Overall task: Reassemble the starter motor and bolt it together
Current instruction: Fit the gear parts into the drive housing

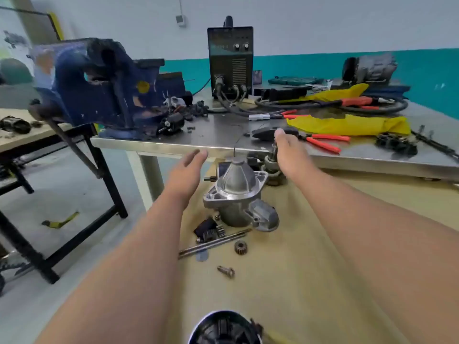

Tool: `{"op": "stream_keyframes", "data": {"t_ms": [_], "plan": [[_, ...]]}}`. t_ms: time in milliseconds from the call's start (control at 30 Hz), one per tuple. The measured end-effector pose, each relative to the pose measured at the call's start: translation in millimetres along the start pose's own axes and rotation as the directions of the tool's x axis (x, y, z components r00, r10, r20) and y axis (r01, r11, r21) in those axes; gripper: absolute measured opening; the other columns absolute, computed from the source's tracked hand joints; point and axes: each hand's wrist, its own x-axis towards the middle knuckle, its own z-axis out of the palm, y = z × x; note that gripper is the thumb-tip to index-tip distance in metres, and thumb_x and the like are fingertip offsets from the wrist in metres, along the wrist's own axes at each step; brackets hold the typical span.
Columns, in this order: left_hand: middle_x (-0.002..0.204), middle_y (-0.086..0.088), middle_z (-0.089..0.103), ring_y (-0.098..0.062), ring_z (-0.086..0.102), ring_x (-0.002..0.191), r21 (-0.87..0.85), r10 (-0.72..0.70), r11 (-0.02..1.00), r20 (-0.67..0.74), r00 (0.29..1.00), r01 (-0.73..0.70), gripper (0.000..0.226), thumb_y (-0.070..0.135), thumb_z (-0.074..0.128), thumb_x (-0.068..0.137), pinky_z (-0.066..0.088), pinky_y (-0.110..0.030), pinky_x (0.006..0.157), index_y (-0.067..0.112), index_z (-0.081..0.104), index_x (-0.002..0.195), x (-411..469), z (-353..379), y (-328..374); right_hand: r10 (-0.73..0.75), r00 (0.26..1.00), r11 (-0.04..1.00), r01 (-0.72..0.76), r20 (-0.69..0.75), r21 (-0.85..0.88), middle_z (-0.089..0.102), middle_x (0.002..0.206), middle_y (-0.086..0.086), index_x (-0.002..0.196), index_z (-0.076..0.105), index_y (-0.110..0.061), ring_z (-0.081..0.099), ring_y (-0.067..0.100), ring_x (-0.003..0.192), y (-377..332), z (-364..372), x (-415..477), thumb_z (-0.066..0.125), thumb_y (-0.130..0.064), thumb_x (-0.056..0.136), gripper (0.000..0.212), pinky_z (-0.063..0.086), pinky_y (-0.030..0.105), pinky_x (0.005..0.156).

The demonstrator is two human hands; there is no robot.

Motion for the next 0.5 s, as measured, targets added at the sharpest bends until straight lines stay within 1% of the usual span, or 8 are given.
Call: {"op": "stream_keyframes", "data": {"t_ms": [33,100,167,233,300,333,400,500], "plan": [[0.144,0.003,0.050,-0.018,0.048,0.129,0.010,0.007,1.000,0.036,0.999,-0.007,0.055,0.053,0.050,0.095,0.036,-0.034,0.104,0.024,0.050,0.141,10.6,8.9,-1.4,-0.001,1.000,1.000,0.001,-0.002,-0.012,0.053,0.084,-0.006,0.096,0.052,-0.021,0.049,0.019,0.086,3.0,6.9,4.3,0.027,-0.056,0.098,0.043,0.032,0.034,0.073],[0.133,0.005,0.057,-0.011,0.056,0.114,0.105,0.021,0.994,0.096,0.995,-0.031,0.052,0.054,0.048,0.096,0.040,-0.023,0.090,0.022,0.056,0.137,28.5,25.2,-1.9,-0.012,1.000,0.998,0.011,-0.018,-0.060,0.061,0.098,-0.003,0.115,0.055,-0.020,0.055,0.019,0.092,16.2,15.1,13.2,0.037,-0.058,0.095,0.046,0.035,0.032,0.075],[0.117,0.010,0.061,-0.005,0.057,0.097,0.131,0.006,0.991,0.158,0.987,-0.027,0.050,0.058,0.046,0.096,0.036,-0.018,0.075,0.024,0.064,0.128,38.2,38.3,0.2,-0.049,0.999,0.997,0.048,-0.015,-0.054,0.065,0.094,-0.003,0.107,0.059,-0.021,0.059,0.018,0.088,29.7,20.1,14.6,0.045,-0.055,0.092,0.040,0.039,0.030,0.070],[0.099,0.020,0.063,0.001,0.056,0.087,0.144,-0.024,0.990,0.193,0.981,-0.004,0.035,0.055,0.050,0.095,0.035,-0.018,0.072,0.031,0.071,0.109,44.4,40.9,-0.3,-0.058,0.998,0.998,0.058,-0.018,-0.028,0.064,0.083,-0.005,0.094,0.063,-0.021,0.059,0.010,0.078,33.2,19.5,16.5,0.044,-0.051,0.093,0.035,0.038,0.029,0.062],[0.085,0.027,0.059,0.007,0.051,0.081,0.174,-0.011,0.984,0.192,0.981,-0.023,0.014,0.046,0.055,0.094,0.037,-0.019,0.071,0.039,0.067,0.088,40.3,39.8,1.7,-0.041,0.999,0.999,0.041,-0.020,0.008,0.059,0.071,-0.008,0.088,0.064,-0.020,0.054,-0.003,0.060,31.5,17.3,13.9,0.042,-0.048,0.095,0.036,0.034,0.028,0.056],[0.085,0.027,0.056,0.008,0.049,0.080,0.184,0.001,0.982,0.190,0.982,-0.037,0.010,0.041,0.056,0.095,0.038,-0.017,0.071,0.041,0.064,0.088,35.5,39.1,3.4,-0.033,0.999,0.999,0.033,-0.015,0.012,0.059,0.069,-0.009,0.087,0.064,-0.021,0.053,-0.004,0.057,30.1,15.4,9.4,0.041,-0.047,0.096,0.037,0.033,0.027,0.055],[0.087,0.024,0.056,0.007,0.049,0.080,0.212,0.014,0.976,0.185,0.983,-0.054,0.008,0.035,0.055,0.095,0.039,-0.012,0.067,0.037,0.063,0.098,20.6,39.5,7.3,-0.031,0.999,0.999,0.031,0.027,0.010,0.062,0.077,-0.010,0.086,0.064,-0.022,0.055,-0.002,0.068,26.9,9.1,-4.3,0.039,-0.047,0.096,0.036,0.035,0.026,0.058],[0.099,0.011,0.061,-0.006,0.057,0.089,0.189,-0.026,0.982,0.177,0.984,-0.008,0.024,0.031,0.055,0.094,0.043,-0.022,0.082,0.027,0.064,0.115,-16.8,44.1,14.7,-0.034,0.993,0.999,0.032,0.112,0.019,0.066,0.092,-0.010,0.092,0.063,-0.025,0.057,0.004,0.084,20.4,-2.8,-36.7,0.039,-0.047,0.096,0.033,0.038,0.024,0.065]]}}
